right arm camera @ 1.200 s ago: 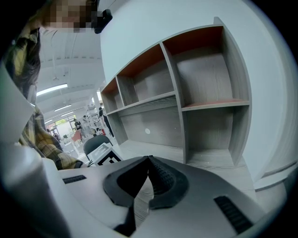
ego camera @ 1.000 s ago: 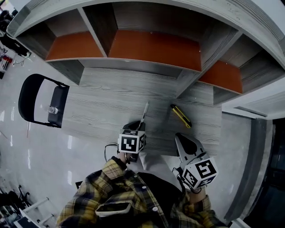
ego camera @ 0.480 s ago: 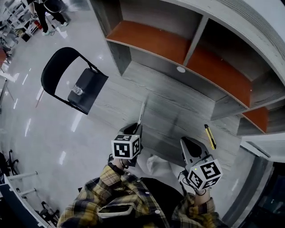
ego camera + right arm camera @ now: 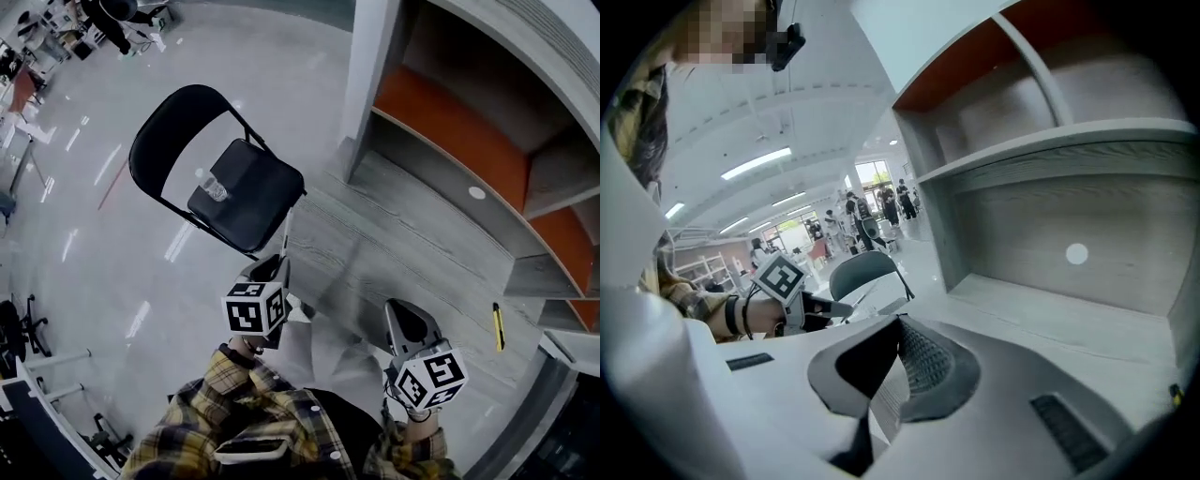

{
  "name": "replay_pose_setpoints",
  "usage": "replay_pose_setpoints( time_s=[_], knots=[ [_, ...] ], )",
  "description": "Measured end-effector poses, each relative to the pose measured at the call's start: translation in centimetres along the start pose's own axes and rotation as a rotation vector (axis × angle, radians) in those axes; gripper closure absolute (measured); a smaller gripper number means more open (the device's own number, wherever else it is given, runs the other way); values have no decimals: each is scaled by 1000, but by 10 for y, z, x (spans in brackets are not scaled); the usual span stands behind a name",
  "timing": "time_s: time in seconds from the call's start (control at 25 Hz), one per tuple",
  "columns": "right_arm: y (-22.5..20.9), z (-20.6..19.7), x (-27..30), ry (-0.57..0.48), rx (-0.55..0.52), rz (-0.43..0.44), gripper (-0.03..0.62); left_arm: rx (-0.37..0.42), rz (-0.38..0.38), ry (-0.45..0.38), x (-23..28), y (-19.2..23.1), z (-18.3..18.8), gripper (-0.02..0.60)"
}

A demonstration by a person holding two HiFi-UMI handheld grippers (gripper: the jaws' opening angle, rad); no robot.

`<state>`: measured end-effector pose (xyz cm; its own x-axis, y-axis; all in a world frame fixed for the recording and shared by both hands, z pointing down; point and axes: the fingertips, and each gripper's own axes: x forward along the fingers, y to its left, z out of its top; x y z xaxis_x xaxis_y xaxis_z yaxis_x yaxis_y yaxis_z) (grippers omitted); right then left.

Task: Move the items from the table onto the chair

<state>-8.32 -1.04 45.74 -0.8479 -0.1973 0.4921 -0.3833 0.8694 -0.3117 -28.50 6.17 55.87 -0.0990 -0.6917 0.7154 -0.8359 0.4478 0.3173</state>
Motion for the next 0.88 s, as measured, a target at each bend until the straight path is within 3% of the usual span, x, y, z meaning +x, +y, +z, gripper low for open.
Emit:
replay_pose_setpoints(
  time_s=[0.16, 0.36, 0.88],
  knots=[
    [26, 1, 58, 28, -5, 3, 577, -11, 30, 1, 14, 76, 21, 522],
    [37, -14, 121, 91, 12, 1, 577, -28, 67, 63, 62, 154, 14, 522],
    [35, -31, 224, 157, -10, 79, 577, -19, 149, 304, 220, 283, -89, 522]
  ],
)
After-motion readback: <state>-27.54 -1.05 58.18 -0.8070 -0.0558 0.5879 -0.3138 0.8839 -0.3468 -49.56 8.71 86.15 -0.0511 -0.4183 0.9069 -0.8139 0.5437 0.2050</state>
